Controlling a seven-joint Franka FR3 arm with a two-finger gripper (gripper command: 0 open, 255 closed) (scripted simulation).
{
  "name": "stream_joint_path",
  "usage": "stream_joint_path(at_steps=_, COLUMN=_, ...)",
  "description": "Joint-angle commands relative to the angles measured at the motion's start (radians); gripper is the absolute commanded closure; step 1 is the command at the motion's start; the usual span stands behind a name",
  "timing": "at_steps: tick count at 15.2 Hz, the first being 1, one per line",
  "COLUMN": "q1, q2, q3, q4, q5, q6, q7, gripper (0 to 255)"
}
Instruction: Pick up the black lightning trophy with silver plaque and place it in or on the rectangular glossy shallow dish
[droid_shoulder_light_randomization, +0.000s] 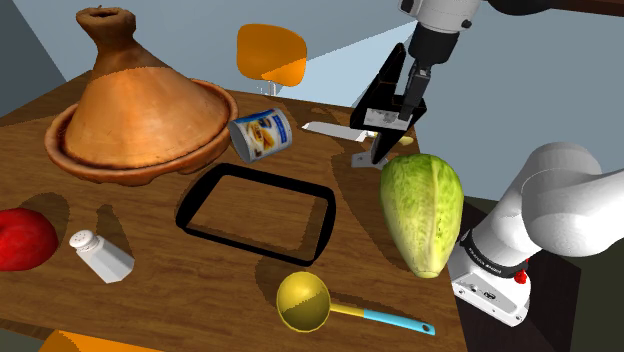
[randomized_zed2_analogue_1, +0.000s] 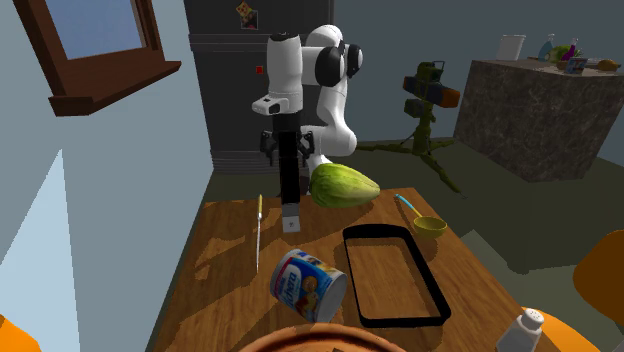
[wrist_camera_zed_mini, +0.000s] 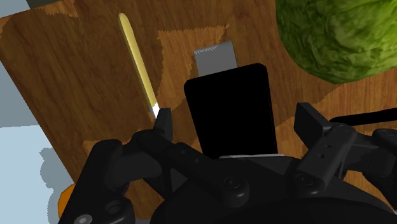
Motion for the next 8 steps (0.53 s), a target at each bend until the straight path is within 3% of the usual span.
stream_joint_path(at_steps=1, q1=0.0, q2=0.0, q3=0.0, q4=0.0, q5=0.0, q6=0.0, q7=0.0, gripper=0)
stream_joint_path(at_steps=3, q1=0.0, q2=0.0, q3=0.0, q4=0.0, q5=0.0, q6=0.0, q7=0.0, gripper=0)
stream_joint_path(at_steps=4, q1=0.0, q2=0.0, q3=0.0, q4=0.0, q5=0.0, q6=0.0, q7=0.0, gripper=255)
stream_joint_path(at_steps=8, q1=0.0, q2=0.0, q3=0.0, q4=0.0, q5=0.0, q6=0.0, q7=0.0, gripper=255)
